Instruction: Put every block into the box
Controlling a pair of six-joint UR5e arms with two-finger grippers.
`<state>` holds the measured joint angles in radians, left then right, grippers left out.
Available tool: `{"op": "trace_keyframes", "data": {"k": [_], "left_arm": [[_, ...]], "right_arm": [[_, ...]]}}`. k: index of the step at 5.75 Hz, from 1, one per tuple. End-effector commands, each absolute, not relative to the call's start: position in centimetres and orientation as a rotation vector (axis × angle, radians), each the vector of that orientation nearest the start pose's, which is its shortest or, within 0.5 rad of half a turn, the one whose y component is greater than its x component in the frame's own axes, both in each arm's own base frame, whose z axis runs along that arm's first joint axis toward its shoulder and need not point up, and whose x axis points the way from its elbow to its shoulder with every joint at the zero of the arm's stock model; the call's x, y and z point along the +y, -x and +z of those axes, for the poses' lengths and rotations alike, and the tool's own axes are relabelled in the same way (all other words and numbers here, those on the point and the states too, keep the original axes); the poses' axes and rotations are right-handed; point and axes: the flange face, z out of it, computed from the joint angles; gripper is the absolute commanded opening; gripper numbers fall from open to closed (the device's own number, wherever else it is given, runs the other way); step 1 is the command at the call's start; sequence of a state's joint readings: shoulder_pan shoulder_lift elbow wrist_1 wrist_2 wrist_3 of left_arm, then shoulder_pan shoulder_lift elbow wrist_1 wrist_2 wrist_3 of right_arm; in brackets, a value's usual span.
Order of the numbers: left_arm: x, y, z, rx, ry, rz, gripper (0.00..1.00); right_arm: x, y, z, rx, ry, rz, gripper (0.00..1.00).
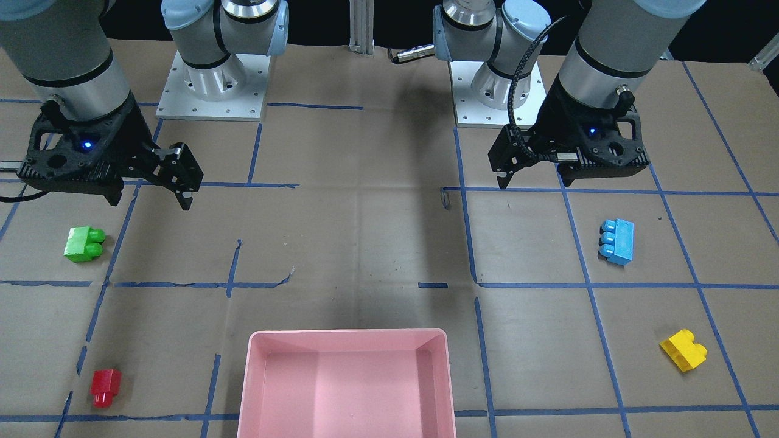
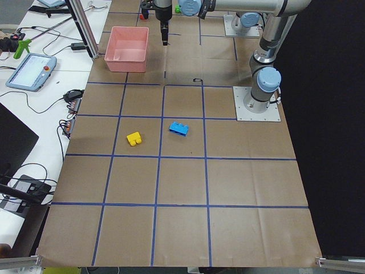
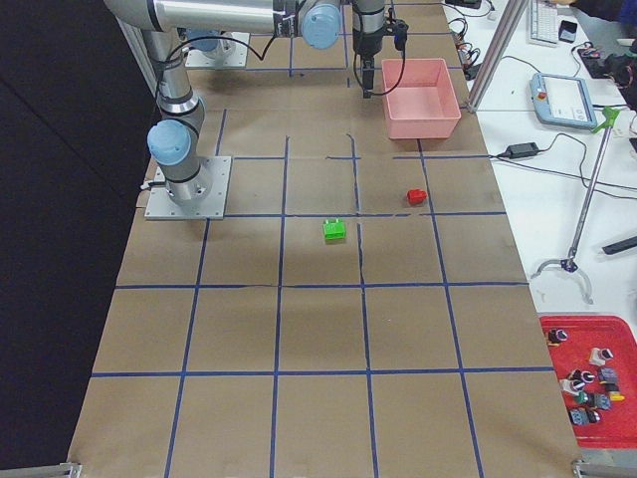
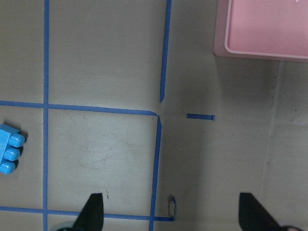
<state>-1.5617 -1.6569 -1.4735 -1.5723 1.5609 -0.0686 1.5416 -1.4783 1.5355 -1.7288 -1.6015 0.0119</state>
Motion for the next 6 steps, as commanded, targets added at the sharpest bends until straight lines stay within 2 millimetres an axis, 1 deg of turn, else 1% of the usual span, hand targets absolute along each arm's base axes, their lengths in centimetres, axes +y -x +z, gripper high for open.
{"op": "trace_keyframes", "data": {"k": [1,3,4,5,6], "left_arm": [[-52.7,12.9,48.9,3.149,0.123,-0.007,0.99],[-51.9,13.0,49.7,3.144,0.121,-0.036,0.99],[-51.7,13.0,50.0,3.146,0.123,-0.050,0.99],[-51.2,13.0,50.1,3.145,0.140,-0.050,1.00],[-50.9,13.0,50.3,3.138,0.121,-0.046,1.00]], "right_arm": [[-54.3,-11.4,47.2,3.169,-0.066,-0.153,1.00],[-54.3,-11.4,47.4,3.168,-0.068,-0.158,1.00],[-54.3,-11.4,47.1,3.169,-0.066,-0.150,1.00],[-54.2,-11.5,47.3,3.167,-0.065,-0.155,1.00],[-54.4,-11.4,47.4,3.169,-0.066,-0.158,1.00]]}}
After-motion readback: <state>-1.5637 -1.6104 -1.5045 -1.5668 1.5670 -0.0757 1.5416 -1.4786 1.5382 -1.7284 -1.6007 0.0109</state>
